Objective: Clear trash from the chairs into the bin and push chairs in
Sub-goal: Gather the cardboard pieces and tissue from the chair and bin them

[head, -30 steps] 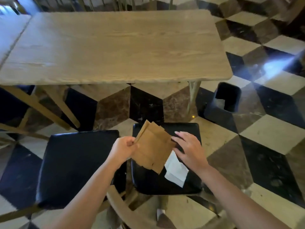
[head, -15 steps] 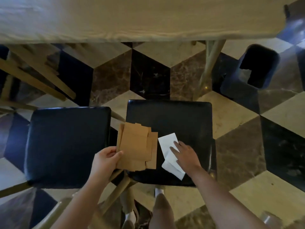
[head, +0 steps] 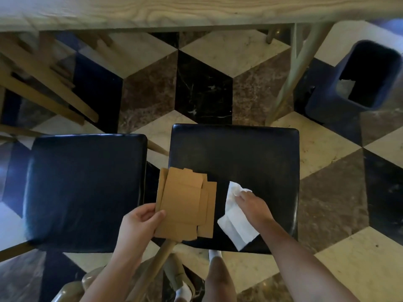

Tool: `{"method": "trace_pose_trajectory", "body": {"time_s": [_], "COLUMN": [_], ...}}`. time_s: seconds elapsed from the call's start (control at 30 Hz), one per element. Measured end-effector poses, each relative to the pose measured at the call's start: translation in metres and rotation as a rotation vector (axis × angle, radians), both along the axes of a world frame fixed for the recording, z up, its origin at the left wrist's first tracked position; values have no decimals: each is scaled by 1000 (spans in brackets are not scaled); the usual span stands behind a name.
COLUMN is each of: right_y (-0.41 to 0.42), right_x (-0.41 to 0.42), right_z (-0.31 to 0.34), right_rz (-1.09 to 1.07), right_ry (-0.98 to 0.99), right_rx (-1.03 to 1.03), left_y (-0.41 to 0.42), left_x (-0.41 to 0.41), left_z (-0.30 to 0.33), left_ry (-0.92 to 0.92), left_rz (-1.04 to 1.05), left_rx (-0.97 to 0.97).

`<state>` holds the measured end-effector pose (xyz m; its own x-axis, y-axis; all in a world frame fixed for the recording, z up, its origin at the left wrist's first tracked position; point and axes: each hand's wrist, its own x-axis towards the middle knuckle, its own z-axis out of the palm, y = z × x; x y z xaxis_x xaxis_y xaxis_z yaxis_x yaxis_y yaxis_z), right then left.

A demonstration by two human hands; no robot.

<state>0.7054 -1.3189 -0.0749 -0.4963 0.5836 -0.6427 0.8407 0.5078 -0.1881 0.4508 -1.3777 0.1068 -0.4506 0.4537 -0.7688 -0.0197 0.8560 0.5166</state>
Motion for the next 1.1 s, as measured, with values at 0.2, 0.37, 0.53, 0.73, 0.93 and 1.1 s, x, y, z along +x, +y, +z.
{"method": "trace_pose_trajectory", "body": {"time_s": [0.2, 0.37, 0.53, 0.73, 0.93, 1.1], "right_y": [-2, -11, -20, 2, 1, -28], "right_x": [1, 15, 20, 29, 49, 75], "right_z": [6, 18, 27, 81, 192, 280], "right_rz": [-115, -232, -503, -669, -674, -723], "right_ry": [-22, 47, 206, 387, 633, 689], "right_rx": [7, 81, 163, 265, 482, 657], "left_y": [-9, -17, -23, -21, -24, -43], "left_x": [-3, -4, -3, 12, 42, 76], "left_z": [8, 26, 30, 48, 88, 125], "left_ry": [-15, -34, -30, -14, 40, 14], "left_rz": [12, 21, -3, -25, -115, -191], "left_rx": [4, 38, 67, 133, 216, 299]}}
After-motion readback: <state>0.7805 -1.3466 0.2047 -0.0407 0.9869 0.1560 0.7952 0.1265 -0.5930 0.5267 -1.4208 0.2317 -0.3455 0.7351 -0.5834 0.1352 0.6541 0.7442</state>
